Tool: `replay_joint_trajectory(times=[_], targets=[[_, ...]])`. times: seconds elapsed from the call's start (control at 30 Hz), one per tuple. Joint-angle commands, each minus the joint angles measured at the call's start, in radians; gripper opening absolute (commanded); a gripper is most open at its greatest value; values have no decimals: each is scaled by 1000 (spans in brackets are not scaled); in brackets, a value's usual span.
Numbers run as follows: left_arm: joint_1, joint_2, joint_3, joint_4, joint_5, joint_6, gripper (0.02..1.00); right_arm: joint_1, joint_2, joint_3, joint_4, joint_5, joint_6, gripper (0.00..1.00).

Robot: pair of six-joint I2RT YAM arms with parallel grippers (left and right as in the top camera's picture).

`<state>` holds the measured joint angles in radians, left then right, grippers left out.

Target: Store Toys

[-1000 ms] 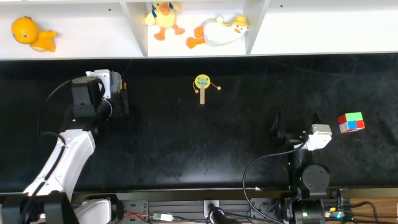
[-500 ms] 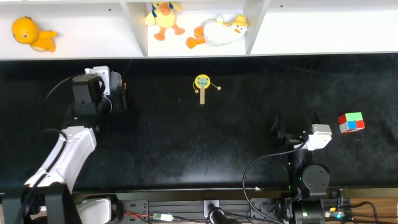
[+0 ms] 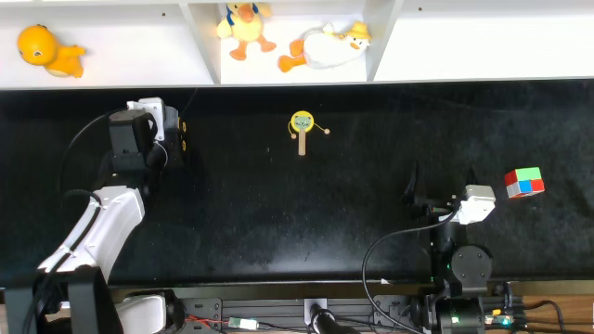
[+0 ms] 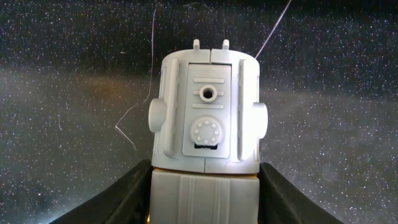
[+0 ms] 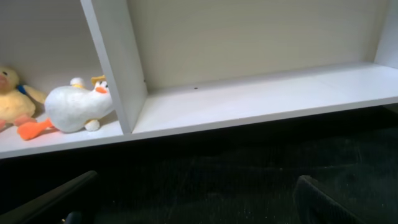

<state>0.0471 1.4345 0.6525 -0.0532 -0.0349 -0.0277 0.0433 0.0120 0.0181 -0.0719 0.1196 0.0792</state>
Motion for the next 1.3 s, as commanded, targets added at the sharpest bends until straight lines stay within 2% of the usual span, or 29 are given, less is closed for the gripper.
replay_joint_trajectory(times=[0.03, 0.13, 0.4, 0.67, 0.9, 1.3], targets=[[-5, -8, -3, -8, -8, -5, 349, -4, -8, -14, 5, 1, 7, 996], [-5, -50, -3, -28, -9, -4, 292, -4, -8, -14, 5, 1, 7, 996], [-5, -259, -3, -146, -9, -4, 218, -4, -8, -14, 5, 1, 7, 993], [-5, -378, -3, -127, -8, -39, 209, -4, -8, -14, 5, 1, 7, 996], [-5, -315, 38, -39, -5, -76, 194, -4, -8, -14, 5, 1, 7, 993], [-6, 10, 356, -40, 11, -75, 180, -4, -8, -14, 5, 1, 7, 996]])
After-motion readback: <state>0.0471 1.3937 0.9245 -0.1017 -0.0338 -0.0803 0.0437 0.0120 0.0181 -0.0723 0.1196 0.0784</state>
